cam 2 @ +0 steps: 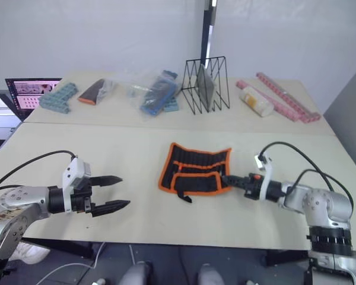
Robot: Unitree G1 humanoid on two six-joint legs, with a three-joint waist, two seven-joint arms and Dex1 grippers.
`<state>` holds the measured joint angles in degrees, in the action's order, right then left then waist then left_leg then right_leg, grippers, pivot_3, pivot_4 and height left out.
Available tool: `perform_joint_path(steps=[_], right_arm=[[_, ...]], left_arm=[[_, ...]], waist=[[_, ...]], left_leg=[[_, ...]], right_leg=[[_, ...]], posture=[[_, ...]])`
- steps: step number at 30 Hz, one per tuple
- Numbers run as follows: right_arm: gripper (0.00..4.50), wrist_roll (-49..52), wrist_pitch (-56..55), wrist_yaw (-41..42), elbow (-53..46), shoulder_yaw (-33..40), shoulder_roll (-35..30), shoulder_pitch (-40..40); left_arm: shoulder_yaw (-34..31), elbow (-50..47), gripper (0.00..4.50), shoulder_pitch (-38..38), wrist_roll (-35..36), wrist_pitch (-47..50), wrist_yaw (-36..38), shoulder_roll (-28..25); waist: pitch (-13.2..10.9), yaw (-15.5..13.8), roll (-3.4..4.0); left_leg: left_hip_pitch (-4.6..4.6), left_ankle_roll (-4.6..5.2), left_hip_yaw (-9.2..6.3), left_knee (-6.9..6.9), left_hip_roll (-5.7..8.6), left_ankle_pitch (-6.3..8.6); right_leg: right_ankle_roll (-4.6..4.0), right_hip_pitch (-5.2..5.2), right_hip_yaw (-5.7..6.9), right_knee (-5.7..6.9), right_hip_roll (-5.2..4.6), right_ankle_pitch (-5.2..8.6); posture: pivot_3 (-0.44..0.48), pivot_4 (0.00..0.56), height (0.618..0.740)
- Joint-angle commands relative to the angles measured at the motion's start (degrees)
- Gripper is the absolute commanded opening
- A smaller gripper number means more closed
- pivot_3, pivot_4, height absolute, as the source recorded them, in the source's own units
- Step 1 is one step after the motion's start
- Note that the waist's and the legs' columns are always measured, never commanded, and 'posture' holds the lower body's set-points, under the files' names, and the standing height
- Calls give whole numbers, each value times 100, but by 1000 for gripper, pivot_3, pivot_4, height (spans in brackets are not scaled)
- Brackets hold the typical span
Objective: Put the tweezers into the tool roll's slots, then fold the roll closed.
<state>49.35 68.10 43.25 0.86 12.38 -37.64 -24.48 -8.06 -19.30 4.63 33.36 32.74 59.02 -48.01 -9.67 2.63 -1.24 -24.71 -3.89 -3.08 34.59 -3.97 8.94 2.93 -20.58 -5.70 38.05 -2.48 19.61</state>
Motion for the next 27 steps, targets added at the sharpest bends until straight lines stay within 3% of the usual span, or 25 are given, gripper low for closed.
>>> perform_joint_path(steps=[1,12,27], right_arm=[[37,-25,4,42,-507,-245,-86,-317],[37,-386,83,-116,-933,-1109,-57,-728],[37,-1433,-578,116,-601,-2361,264,-1142]], left_arm=[[-51,-83,4500,13,-12,-89,-1,-13],[-68,-230,4500,-155,-40,-110,-128,62],[-40,-317,4500,-226,-147,-134,-260,141]], waist=[[-1,-4,0],[-2,-28,0],[-1,-17,1]], left_leg=[[-1,0,0,0,0,0],[-15,0,-1,3,1,0],[-42,0,-1,8,0,0]], right_leg=[[0,0,0,0,0,0],[0,-13,1,0,-2,0],[-1,-46,2,10,-1,-1]], posture=[[0,150,735],[0,150,735],[0,150,735]])
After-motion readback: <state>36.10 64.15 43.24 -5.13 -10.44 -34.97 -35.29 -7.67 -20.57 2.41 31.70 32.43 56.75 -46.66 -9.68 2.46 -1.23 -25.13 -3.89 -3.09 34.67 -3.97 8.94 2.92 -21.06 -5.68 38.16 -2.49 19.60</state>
